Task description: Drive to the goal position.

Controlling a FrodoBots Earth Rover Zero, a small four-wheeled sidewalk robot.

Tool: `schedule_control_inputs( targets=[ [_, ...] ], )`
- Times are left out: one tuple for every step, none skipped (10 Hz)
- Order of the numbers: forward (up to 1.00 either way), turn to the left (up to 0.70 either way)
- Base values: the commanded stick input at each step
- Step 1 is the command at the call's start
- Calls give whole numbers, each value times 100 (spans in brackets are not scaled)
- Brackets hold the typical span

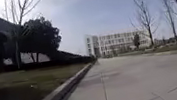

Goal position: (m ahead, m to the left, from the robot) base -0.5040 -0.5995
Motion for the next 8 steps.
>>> schedule_control_inputs(
  targets=[
    [0, 0],
    [-2, 0],
    [-60, 0],
    [-70, 0],
    [-70, 0],
    [-70, 0],
    [-42, 0],
    [-11, 0]
  ],
)
